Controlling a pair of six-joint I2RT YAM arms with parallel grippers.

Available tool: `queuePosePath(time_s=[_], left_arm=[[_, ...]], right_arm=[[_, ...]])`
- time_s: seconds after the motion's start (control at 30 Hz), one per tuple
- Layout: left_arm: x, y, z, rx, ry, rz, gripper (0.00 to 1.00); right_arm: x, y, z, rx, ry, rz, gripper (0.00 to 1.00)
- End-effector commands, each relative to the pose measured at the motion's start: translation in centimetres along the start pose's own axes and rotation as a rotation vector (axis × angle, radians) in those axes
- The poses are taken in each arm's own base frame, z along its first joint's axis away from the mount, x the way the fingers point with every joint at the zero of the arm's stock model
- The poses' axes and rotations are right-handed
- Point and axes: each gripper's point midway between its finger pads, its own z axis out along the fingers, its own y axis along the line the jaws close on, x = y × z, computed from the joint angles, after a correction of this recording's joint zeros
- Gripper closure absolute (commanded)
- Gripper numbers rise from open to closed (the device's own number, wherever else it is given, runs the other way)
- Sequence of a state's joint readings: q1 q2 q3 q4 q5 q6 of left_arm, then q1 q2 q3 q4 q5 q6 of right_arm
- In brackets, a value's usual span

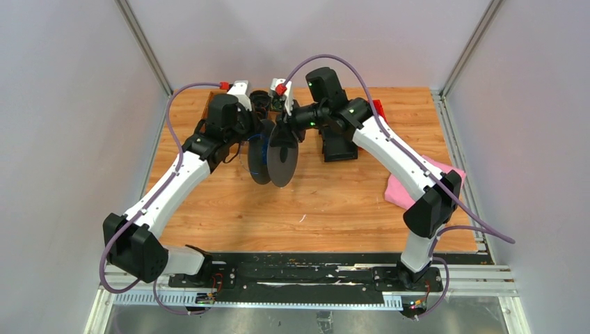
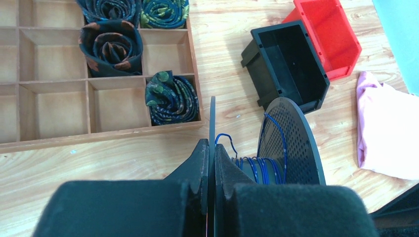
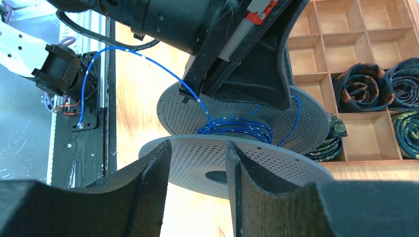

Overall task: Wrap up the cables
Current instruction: Wrap the cable around the cable reel.

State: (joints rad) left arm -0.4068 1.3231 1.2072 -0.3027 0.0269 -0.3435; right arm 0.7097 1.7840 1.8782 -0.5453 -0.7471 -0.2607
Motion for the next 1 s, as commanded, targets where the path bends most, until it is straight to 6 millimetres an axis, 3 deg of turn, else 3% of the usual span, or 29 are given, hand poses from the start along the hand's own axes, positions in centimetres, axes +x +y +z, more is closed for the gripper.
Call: queuePosePath(time_s=[0.0, 0.3, 0.47, 0.73, 0.97], left_arm=[[-3.1, -2.3, -1.3, 0.071, -0.105, 0.022, 1.0], [-2.7, -2.2, -1.1, 0.067, -0.099, 0.035, 1.0], [-2.6, -2.7, -1.0, 0.092, -0.096, 0.025, 1.0], [-2.8, -1.8, -0.7, 0.039, -0.107, 0.006, 1.0], [-3.3, -0.6, -0.2, -0.029, -0.119, -0.001, 1.0]], right_arm=[[-0.9, 0.3, 1.0, -0.016, 0.004, -0.054, 0.56], [-1.8, 1.0, 0.4, -0.027, -0.02, -0.089, 0.59], [-0.9, 0.8, 0.9, -0.034, -0.003, -0.073, 0.6], [-1.6, 2.3, 0.3, -0.048, -0.044, 0.02, 0.65], [-1.3, 4.7, -0.9, -0.018, -0.086, 0.125, 0.6]])
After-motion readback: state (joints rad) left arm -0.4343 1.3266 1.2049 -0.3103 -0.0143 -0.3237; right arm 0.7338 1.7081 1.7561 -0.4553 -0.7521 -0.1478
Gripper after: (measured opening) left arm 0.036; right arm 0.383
